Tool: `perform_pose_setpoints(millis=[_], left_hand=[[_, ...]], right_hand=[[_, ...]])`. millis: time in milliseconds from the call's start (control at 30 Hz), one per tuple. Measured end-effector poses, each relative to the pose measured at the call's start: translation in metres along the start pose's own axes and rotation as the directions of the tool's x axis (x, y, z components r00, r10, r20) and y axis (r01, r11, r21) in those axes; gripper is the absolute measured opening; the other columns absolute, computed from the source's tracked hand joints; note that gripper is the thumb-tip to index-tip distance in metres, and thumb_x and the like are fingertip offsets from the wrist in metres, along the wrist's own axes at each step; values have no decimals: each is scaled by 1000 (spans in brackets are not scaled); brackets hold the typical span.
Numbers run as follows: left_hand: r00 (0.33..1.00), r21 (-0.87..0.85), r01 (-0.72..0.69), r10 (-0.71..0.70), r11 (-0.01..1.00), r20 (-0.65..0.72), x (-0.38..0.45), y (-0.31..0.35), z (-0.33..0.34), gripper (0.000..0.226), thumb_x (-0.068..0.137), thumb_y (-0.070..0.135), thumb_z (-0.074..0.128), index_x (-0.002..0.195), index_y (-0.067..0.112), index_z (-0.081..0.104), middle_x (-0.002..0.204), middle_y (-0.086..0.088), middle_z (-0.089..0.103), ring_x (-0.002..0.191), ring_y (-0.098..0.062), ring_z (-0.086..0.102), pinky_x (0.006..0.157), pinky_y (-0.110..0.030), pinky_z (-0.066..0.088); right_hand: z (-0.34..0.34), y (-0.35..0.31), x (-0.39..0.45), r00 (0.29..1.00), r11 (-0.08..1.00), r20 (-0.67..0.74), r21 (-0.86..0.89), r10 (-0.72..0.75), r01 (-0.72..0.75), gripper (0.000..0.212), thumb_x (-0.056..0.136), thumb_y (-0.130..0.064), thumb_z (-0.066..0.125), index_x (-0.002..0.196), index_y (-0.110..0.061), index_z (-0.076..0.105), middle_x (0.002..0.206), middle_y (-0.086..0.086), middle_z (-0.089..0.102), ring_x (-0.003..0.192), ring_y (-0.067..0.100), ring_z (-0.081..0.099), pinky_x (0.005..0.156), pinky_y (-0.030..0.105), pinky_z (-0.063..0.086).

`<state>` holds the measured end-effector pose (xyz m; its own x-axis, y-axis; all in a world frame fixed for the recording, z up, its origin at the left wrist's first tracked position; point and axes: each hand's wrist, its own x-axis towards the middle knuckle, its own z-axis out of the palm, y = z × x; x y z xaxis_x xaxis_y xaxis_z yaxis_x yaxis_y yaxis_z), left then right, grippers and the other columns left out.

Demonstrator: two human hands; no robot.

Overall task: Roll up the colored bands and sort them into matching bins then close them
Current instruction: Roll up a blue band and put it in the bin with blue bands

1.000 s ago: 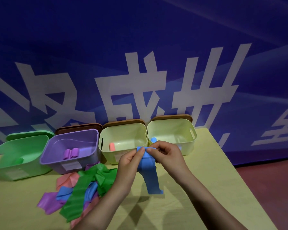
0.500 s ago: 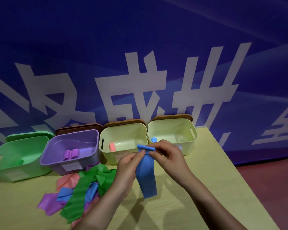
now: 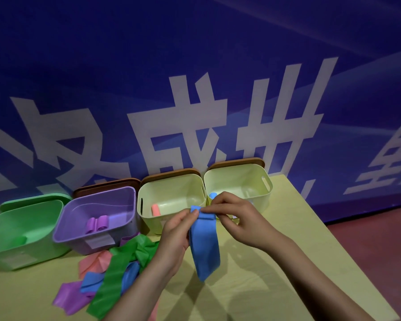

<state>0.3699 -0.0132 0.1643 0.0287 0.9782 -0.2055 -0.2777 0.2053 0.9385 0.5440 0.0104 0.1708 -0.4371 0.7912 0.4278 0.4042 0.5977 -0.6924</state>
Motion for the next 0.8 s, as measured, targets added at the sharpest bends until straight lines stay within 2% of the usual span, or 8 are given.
perform_pose_setpoints(millis=[100,167,333,433,533,633,700,800], left_hand=[[998,85,-67,69,994,-15,2,2,-4,18,90,25,61,88,9,69,88,-12,63,86,-23,54,77,-36,40],[990,186,-140,144,973,-6,2,4,-4,34,81,40,63,88,7,66,85,-11,58,83,-20,49,76,-37,35],[948,373,-304,317,877,29,-1,6,-6,29,92,24,59,78,-1,58,65,-5,48,65,-14,40,61,-30,31],[926,413,-362,372,836,59,-4,9,-5,29,87,26,55,69,4,52,57,7,43,58,-5,36,53,-22,28],[961,241,-270,277,932,5,-4,9,-6,32,83,31,65,73,1,57,67,-3,54,68,-14,46,61,-27,34],[993,-61,-27,34,998,112,-7,15,-3,53,83,51,55,103,3,66,97,-15,70,84,-26,64,71,-38,51],[973,-121,97,-69,988,220,-11,19,2,61,83,54,37,115,8,62,95,-17,70,75,-28,67,68,-41,57],[974,-105,89,-64,991,219,-12,16,9,49,84,39,44,116,4,60,83,-19,69,70,-30,67,66,-39,57]], right_hand=[[7,-11,0,972,934,-2,279,233,-223,33,90,-14,53,114,-33,66,99,-4,63,97,9,59,88,20,46],[15,-16,2,925,853,-25,396,379,-339,24,90,-19,63,112,-28,68,89,-6,64,86,6,61,82,21,49],[25,-23,7,869,789,-104,481,484,-382,7,86,-4,66,87,-10,71,75,-3,66,67,3,57,66,15,45],[28,-26,7,855,736,-85,556,512,-385,16,86,-1,65,74,-12,65,63,-1,57,58,7,51,60,19,43],[28,-31,9,864,704,-55,608,500,-368,15,82,-8,67,69,-12,61,56,0,50,53,8,46,55,17,38],[22,-34,15,867,702,-62,618,494,-355,17,86,-3,65,71,-9,61,59,1,51,53,9,47,54,19,40],[15,-36,18,877,734,-66,580,476,-355,9,87,-4,63,78,-3,63,65,5,55,57,12,52,52,23,43],[10,-35,21,895,760,-49,550,444,-347,7,88,-4,62,86,2,62,66,6,55,57,16,52,48,26,44]])
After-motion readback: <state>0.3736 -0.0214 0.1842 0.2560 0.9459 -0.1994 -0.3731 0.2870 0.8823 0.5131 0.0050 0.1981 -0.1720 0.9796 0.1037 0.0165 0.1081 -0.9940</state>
